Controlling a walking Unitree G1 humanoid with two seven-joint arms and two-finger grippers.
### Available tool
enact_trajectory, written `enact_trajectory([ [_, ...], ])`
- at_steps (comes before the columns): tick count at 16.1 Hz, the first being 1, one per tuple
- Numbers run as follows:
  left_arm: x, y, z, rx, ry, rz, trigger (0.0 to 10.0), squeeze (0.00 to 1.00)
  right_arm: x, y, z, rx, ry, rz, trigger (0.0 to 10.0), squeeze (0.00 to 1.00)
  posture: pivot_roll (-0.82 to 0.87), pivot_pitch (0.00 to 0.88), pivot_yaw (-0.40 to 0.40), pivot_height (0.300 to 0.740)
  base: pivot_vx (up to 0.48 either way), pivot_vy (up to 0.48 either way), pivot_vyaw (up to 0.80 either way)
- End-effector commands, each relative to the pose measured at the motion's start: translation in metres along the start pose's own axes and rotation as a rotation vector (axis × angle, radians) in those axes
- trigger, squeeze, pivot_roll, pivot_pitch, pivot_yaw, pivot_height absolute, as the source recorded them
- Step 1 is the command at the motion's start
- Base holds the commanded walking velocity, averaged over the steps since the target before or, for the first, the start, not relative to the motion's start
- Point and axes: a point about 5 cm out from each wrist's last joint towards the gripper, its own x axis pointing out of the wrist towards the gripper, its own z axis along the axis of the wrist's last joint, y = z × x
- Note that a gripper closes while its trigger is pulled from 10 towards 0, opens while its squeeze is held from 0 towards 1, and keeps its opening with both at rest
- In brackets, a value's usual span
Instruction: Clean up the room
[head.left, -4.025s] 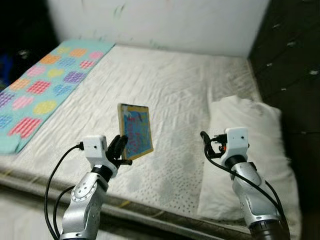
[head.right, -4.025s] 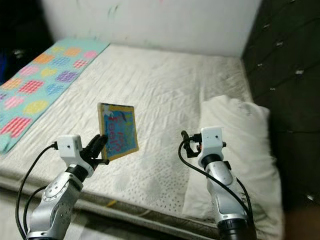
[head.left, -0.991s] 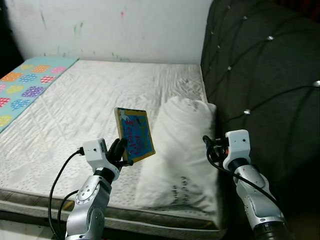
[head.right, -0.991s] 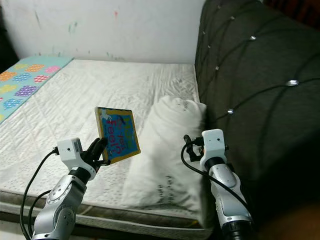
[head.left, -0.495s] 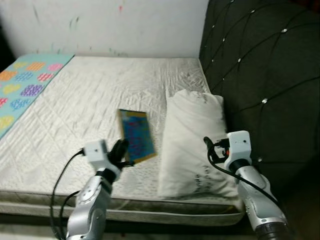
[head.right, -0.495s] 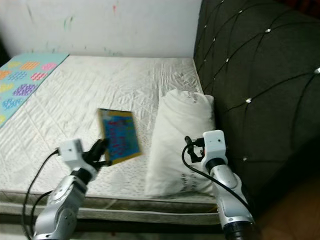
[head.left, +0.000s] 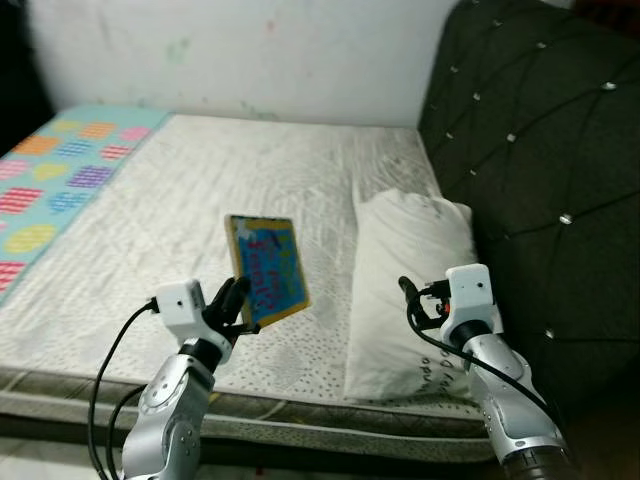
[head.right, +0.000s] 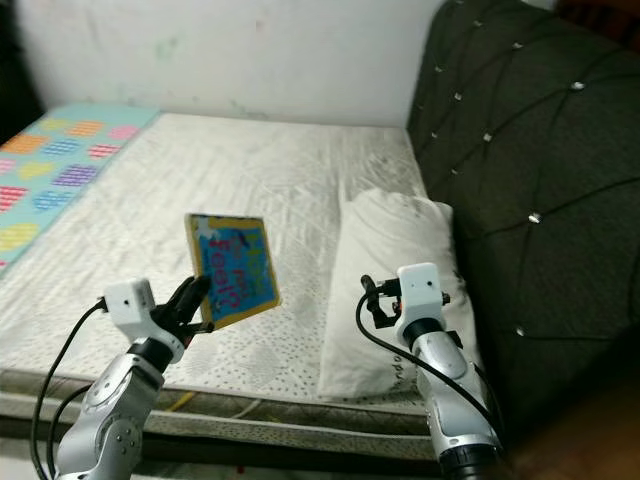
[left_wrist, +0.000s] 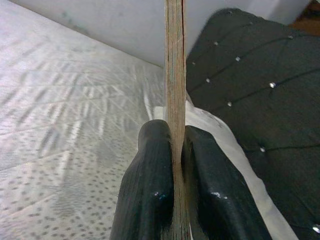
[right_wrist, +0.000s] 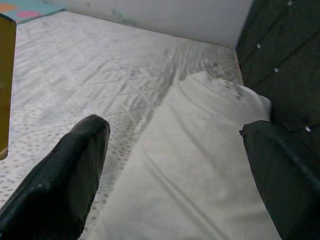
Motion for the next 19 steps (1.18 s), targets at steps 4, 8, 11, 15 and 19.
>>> enact_trajectory([
  [4,0.0030,-0.0071,0.0118,0.019,-0.050,-0.048,10.0,0.00,0.0004,-0.0014,0.0025,-0.007,-0.006,-0.001,10.0,0.00,-0.16,0.000,0.002,0.740,0.443,0.000,0.00],
  [8,0.0037,-0.0041,0.0100,0.027,-0.030,-0.010,10.0,0.00,-0.0003,-0.0018,0.0019,-0.008,-0.004,-0.003,10.0,0.00,-0.17,0.000,0.004,0.740,0.275,0.000,0.00],
  [11,0.0048,-0.0008,0.0083,0.030,-0.017,0.023,10.0,0.00,-0.0005,-0.0021,0.0014,-0.010,-0.002,-0.003,10.0,0.00,-0.17,0.000,0.004,0.740,0.000,0.000,0.00],
  [15,0.0049,-0.0005,0.0078,0.006,-0.016,0.037,10.0,0.00,0.0002,-0.0036,0.0007,-0.011,0.004,-0.005,10.0,0.00,-0.16,0.000,0.002,0.740,0.000,0.000,0.00],
  [19,0.0047,-0.0010,0.0075,0.000,-0.016,0.029,10.0,0.00,0.0015,-0.0031,0.0012,-0.014,0.005,0.001,10.0,0.00,-0.16,0.000,0.000,0.740,0.000,0.343,-0.37],
])
